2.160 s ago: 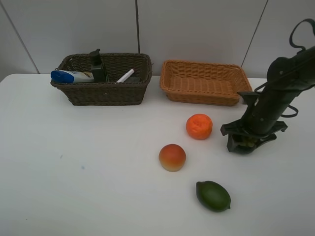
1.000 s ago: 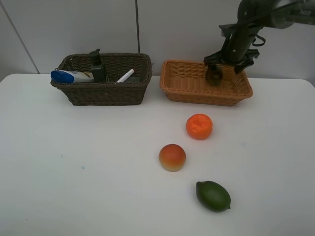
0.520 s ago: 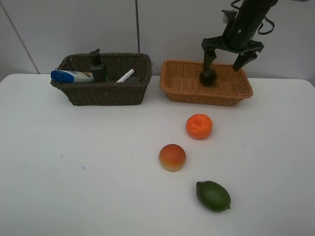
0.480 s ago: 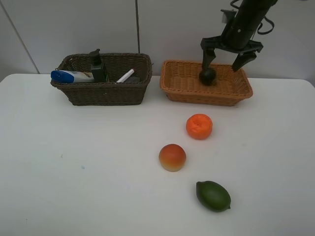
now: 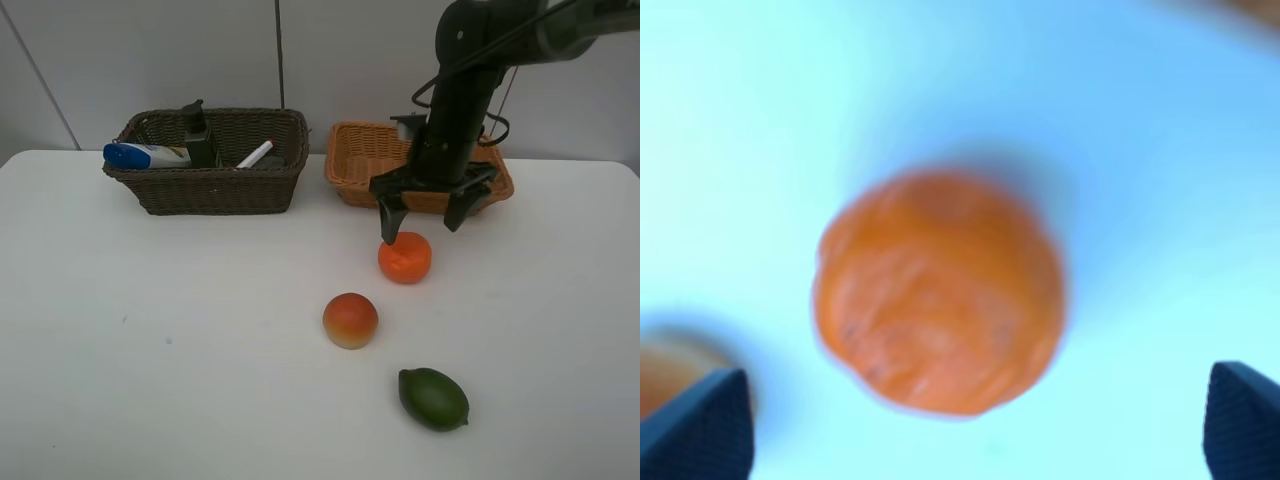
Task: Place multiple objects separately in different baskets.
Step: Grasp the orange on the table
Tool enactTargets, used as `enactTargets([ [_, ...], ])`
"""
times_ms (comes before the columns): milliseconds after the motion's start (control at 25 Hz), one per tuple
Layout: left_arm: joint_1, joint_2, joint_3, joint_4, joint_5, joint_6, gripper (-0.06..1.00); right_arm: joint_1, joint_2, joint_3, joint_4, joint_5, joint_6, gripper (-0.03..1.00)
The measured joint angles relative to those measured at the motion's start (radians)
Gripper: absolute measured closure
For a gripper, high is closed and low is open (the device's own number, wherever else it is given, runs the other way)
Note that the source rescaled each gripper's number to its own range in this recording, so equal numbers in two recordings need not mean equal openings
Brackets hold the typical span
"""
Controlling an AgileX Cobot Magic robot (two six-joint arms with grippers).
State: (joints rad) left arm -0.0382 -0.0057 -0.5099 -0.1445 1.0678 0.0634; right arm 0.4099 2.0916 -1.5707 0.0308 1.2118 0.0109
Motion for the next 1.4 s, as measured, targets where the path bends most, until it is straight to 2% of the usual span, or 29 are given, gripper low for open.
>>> enactTargets([
  [200, 0.0, 0.0, 0.0, 0.0, 0.0, 0.0, -0.06, 0.023, 0.0, 0.062, -0.003, -0.054, -0.002, -0.03],
  [640, 0.0, 0.0, 0.0, 0.0, 0.0, 0.0, -0.06, 0.025, 0.0, 0.166, -0.013, -0.315, -0.011, -0.03],
  [1120, 0.0, 0.0, 0.0, -0.008, 0.0, 0.0, -0.06, 0.026, 0.084, 0.166, -0.031, -0.351, -0.011, -0.02],
  [1200, 0.0, 0.0, 0.0, -0.008, 0.0, 0.0, -0.06, 0.026, 0.084, 0.166, -0.037, -0.352, -0.011, 0.09],
  [1240, 0.0, 0.0, 0.0, -0.009, 0.0, 0.0, -0.06, 0.026, 0.084, 0.166, -0.044, -0.352, -0.011, 0.24],
  [1280, 0.0, 0.0, 0.0, -0.009, 0.0, 0.0, -0.06, 0.026, 0.084, 0.166, -0.049, -0.349, -0.011, 0.46],
  [1320, 0.0, 0.0, 0.0, -0.009, 0.0, 0.0, -0.06, 0.026, 0.084, 0.166, -0.05, -0.348, -0.011, 0.58],
  [1400, 0.0, 0.0, 0.0, -0.009, 0.0, 0.0, -0.06, 0.026, 0.084, 0.166, -0.053, -0.342, -0.011, 0.57],
])
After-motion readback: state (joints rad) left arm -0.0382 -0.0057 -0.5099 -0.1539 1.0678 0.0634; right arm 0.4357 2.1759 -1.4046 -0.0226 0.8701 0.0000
